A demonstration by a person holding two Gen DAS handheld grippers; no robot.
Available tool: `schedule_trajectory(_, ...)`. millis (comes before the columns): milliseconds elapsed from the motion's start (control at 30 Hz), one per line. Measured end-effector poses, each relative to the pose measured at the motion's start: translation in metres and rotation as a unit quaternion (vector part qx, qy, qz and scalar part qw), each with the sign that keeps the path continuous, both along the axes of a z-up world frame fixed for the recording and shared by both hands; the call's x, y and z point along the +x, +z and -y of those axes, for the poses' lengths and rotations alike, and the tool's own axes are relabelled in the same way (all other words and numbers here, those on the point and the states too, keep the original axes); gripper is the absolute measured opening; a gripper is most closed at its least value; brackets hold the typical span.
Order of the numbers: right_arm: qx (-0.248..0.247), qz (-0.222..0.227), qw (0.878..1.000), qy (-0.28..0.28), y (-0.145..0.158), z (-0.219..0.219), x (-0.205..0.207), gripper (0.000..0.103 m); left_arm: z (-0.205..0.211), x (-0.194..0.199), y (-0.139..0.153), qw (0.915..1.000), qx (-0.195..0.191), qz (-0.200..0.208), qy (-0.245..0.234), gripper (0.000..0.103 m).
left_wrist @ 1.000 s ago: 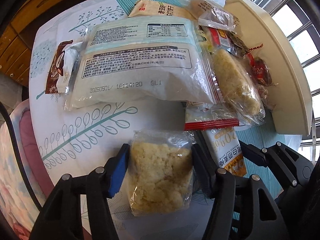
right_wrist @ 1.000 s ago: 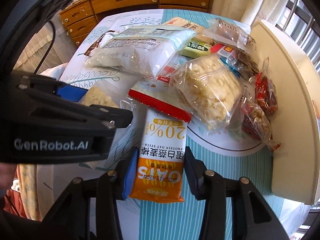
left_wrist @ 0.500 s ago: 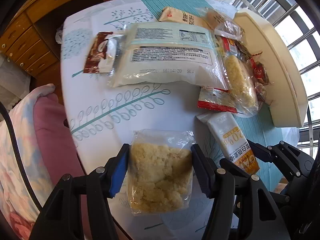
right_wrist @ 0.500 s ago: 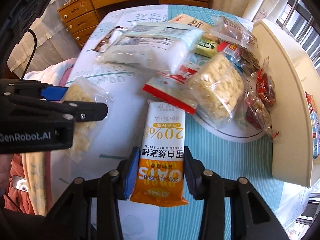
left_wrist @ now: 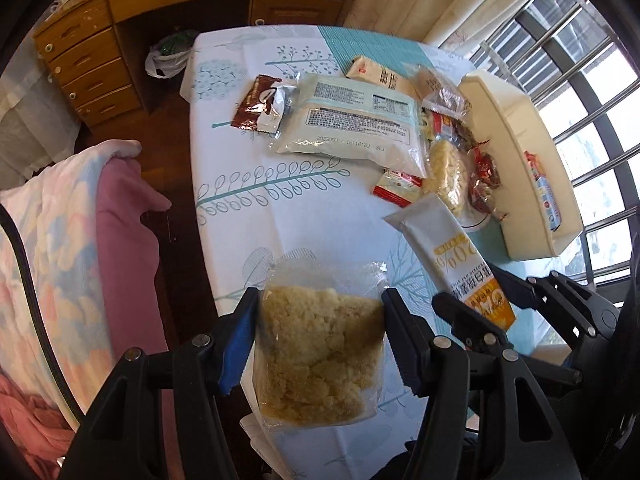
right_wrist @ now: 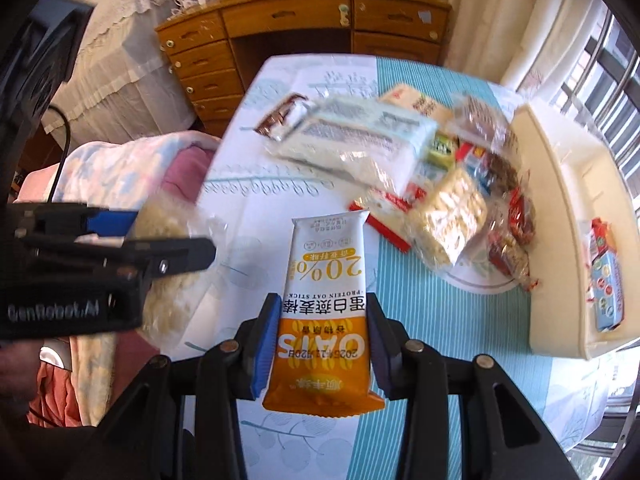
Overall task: Organize snacks
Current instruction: 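Lift the cookie bag with the left tool while the right tool carries the OATS bar toward the tray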
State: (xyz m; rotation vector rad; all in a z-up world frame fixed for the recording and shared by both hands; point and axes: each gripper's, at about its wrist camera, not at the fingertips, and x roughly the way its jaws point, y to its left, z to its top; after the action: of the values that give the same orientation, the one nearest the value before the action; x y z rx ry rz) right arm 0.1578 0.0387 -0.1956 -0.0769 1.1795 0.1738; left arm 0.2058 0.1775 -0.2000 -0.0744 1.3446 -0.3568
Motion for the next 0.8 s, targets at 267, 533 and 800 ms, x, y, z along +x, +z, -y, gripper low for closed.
schedule_trajectory(267,0.006,0.045,0.999,0.027,0.035,-0.002,-0.002,0.041,-0.015,-0.028,0.032,0.9970,-0.042,0.048,0.043,0.060)
schedule_trajectory(533,0.029,0.081,0.995,0.048,0.068,0.015,-0.011,0.041,-0.018,-0.051,0.063,0.9893,-0.063,0.091,0.095,0.060)
schedule_trajectory(800,0.050,0.122,0.989,0.068,0.098,0.048,-0.017,0.041,0.010,-0.065,0.101,0.9804,-0.073,0.136,0.123,0.060)
